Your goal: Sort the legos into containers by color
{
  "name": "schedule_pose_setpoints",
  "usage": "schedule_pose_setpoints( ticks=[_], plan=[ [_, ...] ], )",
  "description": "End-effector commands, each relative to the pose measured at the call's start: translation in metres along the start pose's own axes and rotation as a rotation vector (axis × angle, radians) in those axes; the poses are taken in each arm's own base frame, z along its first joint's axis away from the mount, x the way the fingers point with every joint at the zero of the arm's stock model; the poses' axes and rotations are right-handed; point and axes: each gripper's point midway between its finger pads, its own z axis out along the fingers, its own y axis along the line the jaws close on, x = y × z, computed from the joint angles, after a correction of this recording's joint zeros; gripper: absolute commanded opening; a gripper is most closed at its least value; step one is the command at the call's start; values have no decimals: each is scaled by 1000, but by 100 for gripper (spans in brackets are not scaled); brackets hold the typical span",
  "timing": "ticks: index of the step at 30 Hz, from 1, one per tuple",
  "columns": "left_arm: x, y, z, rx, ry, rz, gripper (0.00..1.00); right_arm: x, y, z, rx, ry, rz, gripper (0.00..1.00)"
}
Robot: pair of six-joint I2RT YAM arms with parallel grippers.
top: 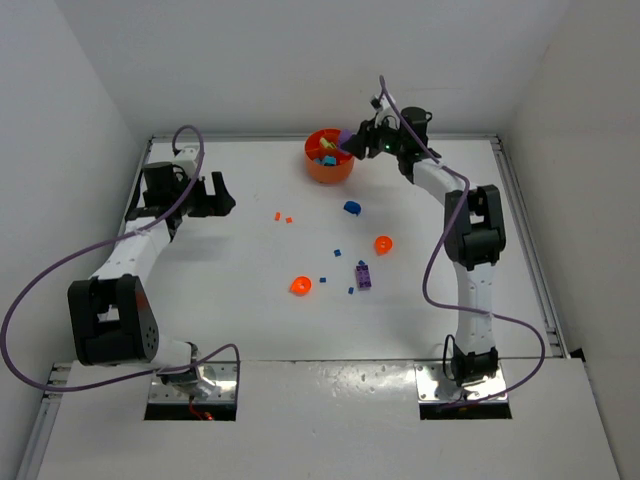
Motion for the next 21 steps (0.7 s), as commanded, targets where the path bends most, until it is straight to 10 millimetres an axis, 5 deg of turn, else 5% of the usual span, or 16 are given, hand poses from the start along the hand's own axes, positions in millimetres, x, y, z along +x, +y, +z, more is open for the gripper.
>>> schedule_pose_setpoints(
  ticks=[1, 9, 15, 21],
  plan=[
    [-20, 1, 1, 12, -55, 4, 100, -15, 4, 8, -46, -55, -67, 0],
    [-15, 1, 4, 21, -46, 1, 100, -10, 1, 12, -46, -47, -69, 0],
    [-17, 1, 4, 21, -54, 4, 100, -7, 3, 16, -54, -33, -103, 24],
    [-17, 1, 4, 21, -54, 4, 100, -10, 6, 21, -63, -40, -123, 28]
  ],
)
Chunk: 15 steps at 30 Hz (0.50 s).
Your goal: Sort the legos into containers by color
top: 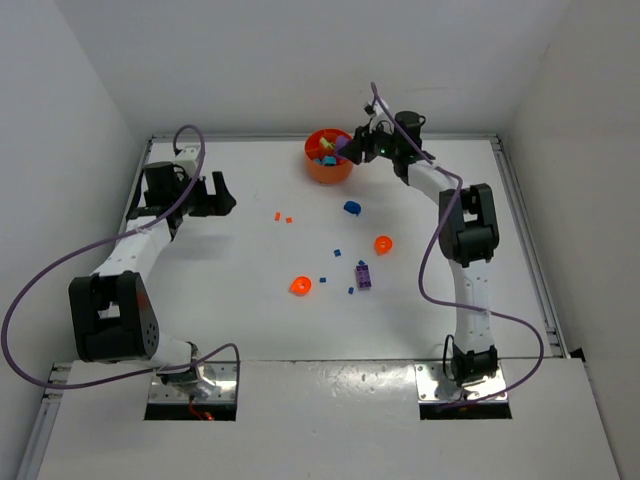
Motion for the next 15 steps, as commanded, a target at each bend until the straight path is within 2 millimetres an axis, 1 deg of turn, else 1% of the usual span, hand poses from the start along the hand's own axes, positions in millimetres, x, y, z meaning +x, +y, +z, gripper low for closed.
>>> schedule_pose_setpoints(
  ticks=[1, 2, 3, 5, 6, 7, 8, 10, 11, 12, 13, 14, 15],
  plan=[
    [-13, 1, 0, 14, -44, 1, 100, -31, 5, 7, -39, -69, -112, 28],
    [-13, 1, 0, 14, -44, 1, 100, -30, 5, 7, -39, -69, -112, 28],
    [-13, 1, 0, 14, -44, 1, 100, -25, 3, 8, -39, -63, -116, 28],
    [-13, 1, 0, 14, -44, 1, 100, -27, 3, 8, -39, -71, -123, 28],
    [-13, 1, 0, 14, -44, 1, 100, -22, 2, 10, -39, -64, -117, 28],
    [-13, 1, 0, 14, -44, 1, 100, -22, 2, 10, -39, -64, -117, 28],
    [-17, 0, -1, 14, -52, 5, 100, -24, 2, 10, -39, -73, -124, 28],
    [-14, 2, 2, 14, -43, 0, 100, -24, 4, 10, -48, -73, -125, 29],
    [-16, 2, 3, 14, -43, 0, 100, -19, 2, 12, -48, -66, -128, 31],
    [-16, 1, 3, 23, -42, 0, 100, -19, 2, 12, -48, -66, -128, 34],
    [-16, 0, 3, 23, -42, -9, 100, -23, 0, 12, -39, -73, -134, 40],
    [-16, 0, 3, 23, -42, -9, 100, -25, 0, 12, -38, -80, -140, 42],
    [-16, 0, 3, 23, -42, -9, 100, -25, 0, 12, -38, -80, -140, 47]
  ],
)
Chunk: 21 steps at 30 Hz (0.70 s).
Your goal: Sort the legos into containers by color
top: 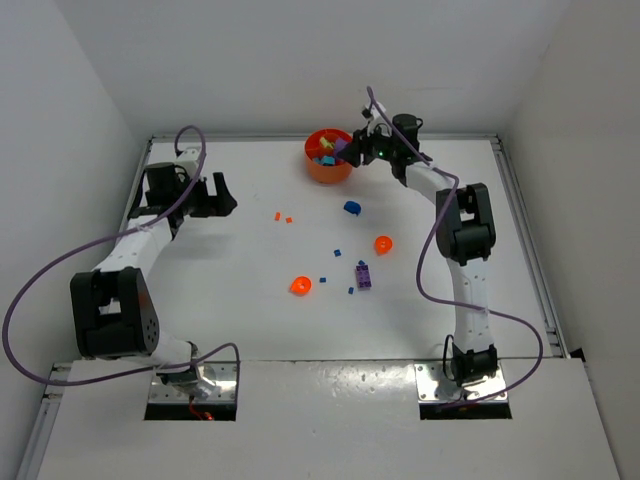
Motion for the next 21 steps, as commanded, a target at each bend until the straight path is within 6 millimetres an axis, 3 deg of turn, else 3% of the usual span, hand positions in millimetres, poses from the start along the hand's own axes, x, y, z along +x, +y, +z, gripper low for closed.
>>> schedule_pose_setpoints(
  ticks=[1, 4, 8, 12, 13, 14, 17, 18, 20, 21],
  plan=[
    [-20, -1, -1, 20, -55, 1, 100, -37, 1, 4, -21, -92, -109, 50],
    [-20, -1, -1, 20, -55, 1, 100, -33, 1, 4, -22, -85, -103, 61],
    [-20, -3, -1, 32, -55, 1, 100, -48, 3, 0, -12, -103, -109, 76],
    [-26, -8, -7, 43, -73, 1, 100, -75, 4, -18, -5, -124, -76, 76],
    [-26, -8, -7, 43, -73, 1, 100, -94, 10, -26, -5, -141, -91, 74],
    [-31, -10, -11, 43, -88, 8, 100, -100, 17, -32, -15, -136, -88, 71],
    [-33, -14, -21, 44, -109, 18, 100, -89, 35, -55, -17, -38, -55, 65],
    [-32, -15, -24, 44, -114, 29, 100, -82, 52, -75, -20, 15, -8, 63],
    [-27, -14, -30, -4, -106, 29, 100, -68, 59, -98, 45, 84, 12, 61],
    [-23, -13, -29, -20, -90, 43, 100, -59, 74, -118, 77, 126, 19, 61]
  ],
)
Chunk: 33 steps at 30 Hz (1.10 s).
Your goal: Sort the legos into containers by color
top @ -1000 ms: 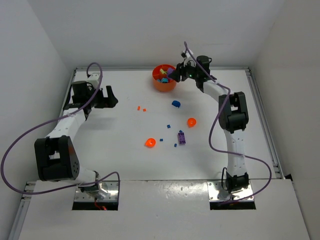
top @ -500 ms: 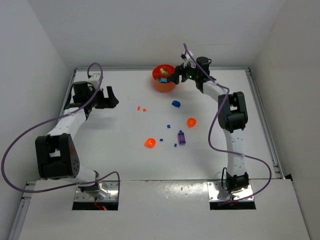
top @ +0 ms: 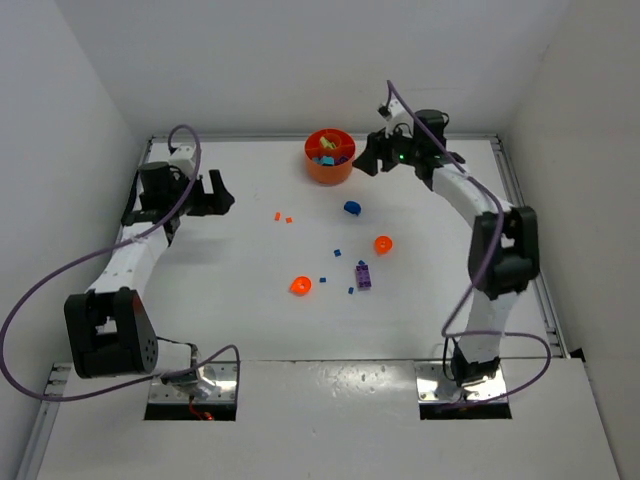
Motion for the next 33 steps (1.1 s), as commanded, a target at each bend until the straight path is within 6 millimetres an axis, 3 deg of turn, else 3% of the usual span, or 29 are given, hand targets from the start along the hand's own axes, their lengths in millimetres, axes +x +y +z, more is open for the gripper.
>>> schedule_pose_setpoints(
  ticks=[1, 3, 6, 7, 11, 14, 24, 27, 31, 33],
  plan=[
    [-6, -6, -15, -40, -25, 51, 100, 2, 37, -63, 55, 97, -33, 61],
    [-1, 0, -17, -86, -10, 61, 100, 35, 60, -88, 50, 184, 11, 63],
    [11, 2, -18, -99, 26, 39, 100, 77, 71, -105, 63, 283, 75, 63],
    [16, 2, -17, -100, 37, 35, 100, 91, 72, -108, 80, 315, 117, 63],
    [9, -9, -26, -69, 3, 62, 100, 147, 90, -115, 67, 475, 253, 58],
    [8, -14, -32, -61, 5, 100, 100, 176, 102, -116, 66, 579, 273, 58],
    [10, -11, -50, -107, 1, 146, 100, 214, 136, -111, 98, 760, 269, 58],
    [10, -9, -51, -116, 1, 146, 100, 228, 133, -113, 152, 802, 261, 58],
    [8, -10, -53, -116, -7, 158, 100, 238, 126, -110, 233, 835, 220, 66],
    [8, -10, -53, -116, -7, 158, 100, 231, 123, -103, 248, 822, 199, 67]
  ],
)
